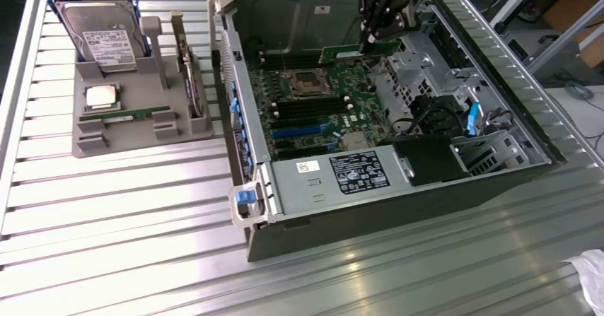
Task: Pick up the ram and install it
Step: 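Insert the ram into the slot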
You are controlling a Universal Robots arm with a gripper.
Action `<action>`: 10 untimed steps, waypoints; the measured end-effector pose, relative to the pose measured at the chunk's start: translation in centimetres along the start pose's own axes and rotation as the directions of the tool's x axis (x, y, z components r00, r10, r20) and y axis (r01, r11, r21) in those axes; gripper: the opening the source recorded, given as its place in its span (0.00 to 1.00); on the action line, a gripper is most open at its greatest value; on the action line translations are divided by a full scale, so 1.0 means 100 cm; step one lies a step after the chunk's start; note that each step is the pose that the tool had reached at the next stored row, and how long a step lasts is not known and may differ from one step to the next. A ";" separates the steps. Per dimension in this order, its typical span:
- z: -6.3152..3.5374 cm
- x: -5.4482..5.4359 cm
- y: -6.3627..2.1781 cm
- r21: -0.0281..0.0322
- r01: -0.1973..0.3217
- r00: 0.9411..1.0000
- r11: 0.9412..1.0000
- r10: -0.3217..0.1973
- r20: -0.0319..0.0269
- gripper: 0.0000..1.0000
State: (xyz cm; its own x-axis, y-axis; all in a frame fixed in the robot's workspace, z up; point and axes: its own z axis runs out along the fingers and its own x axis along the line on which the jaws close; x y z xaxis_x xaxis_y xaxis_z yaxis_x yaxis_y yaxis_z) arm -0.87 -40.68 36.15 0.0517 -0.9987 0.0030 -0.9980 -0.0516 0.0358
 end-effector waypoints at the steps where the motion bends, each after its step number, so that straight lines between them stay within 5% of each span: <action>1: 0.0006 0.000 0.0000 0.000 0.000 1.000 1.000 0.000 0.000 0.13; 10: 0.0052 0.000 -0.0002 0.000 0.000 1.000 1.000 0.000 0.000 0.13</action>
State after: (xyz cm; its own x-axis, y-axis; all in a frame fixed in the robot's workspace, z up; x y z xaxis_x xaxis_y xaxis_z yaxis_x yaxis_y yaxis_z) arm -0.87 -40.68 35.63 0.0518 -0.9987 0.0030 -0.9980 -0.0516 0.0358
